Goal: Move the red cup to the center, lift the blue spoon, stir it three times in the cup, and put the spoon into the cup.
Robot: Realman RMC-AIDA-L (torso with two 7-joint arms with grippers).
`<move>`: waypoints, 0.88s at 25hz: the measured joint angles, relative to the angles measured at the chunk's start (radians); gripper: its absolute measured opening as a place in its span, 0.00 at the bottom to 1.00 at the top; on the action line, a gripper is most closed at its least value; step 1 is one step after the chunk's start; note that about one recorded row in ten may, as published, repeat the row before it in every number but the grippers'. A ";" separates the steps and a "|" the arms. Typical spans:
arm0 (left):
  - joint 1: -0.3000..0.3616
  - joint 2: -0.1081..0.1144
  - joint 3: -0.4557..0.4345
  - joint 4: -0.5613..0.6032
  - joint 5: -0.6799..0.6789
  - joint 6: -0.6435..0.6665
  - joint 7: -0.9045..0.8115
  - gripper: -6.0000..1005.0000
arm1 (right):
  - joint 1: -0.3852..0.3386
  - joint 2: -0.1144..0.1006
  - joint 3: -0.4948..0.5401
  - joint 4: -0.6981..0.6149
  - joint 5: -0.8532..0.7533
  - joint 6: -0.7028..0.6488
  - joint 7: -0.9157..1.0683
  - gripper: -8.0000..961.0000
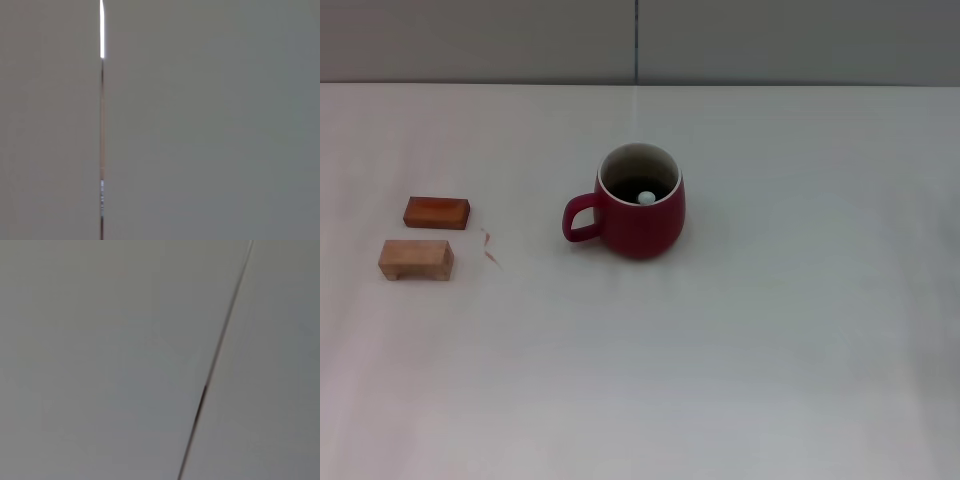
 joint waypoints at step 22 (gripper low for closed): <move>0.030 -0.002 0.004 -0.245 -0.135 0.052 0.061 0.75 | -0.119 -0.013 0.027 -0.012 -0.007 -0.312 0.337 0.71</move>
